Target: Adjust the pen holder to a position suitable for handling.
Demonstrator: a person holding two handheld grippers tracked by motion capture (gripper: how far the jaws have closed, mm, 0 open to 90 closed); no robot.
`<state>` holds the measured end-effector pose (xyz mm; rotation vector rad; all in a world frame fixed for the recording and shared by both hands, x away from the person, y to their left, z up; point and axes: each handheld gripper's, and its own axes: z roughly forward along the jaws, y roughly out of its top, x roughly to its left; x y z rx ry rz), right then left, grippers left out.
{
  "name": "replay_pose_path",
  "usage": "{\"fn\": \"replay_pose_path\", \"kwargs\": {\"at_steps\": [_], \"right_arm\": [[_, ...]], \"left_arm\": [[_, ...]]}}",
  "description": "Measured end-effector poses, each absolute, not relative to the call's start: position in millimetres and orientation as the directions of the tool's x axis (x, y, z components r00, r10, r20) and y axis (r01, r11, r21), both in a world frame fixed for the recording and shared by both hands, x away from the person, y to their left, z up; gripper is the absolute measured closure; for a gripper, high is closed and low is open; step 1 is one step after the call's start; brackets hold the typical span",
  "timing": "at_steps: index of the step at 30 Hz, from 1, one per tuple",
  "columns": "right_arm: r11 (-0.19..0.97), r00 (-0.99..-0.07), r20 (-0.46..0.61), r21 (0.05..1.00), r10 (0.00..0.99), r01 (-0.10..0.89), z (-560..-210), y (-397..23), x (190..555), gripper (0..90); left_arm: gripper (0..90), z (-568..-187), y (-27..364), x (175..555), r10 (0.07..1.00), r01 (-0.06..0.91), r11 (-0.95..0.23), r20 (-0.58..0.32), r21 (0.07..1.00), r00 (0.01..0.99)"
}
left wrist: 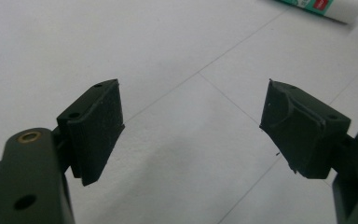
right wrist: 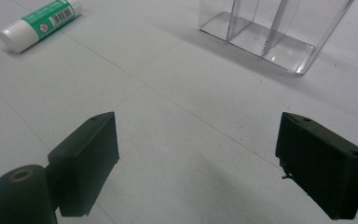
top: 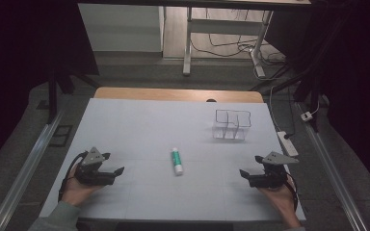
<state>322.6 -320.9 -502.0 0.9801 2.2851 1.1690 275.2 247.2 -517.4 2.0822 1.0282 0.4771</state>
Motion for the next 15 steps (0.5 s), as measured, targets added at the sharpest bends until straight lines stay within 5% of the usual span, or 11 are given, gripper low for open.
{"fn": "replay_pose_path", "kwargs": {"at_steps": [15], "right_arm": [[0.416, -0.684, -0.029, 0.812, 0.729, 0.409, -500.8, -317.9, 324.3, 15.1]], "left_arm": [[20.4, -516.4, 244.8, 273.5, 0.788, 0.502, -0.408, 0.017, 0.762, 0.616]]}}
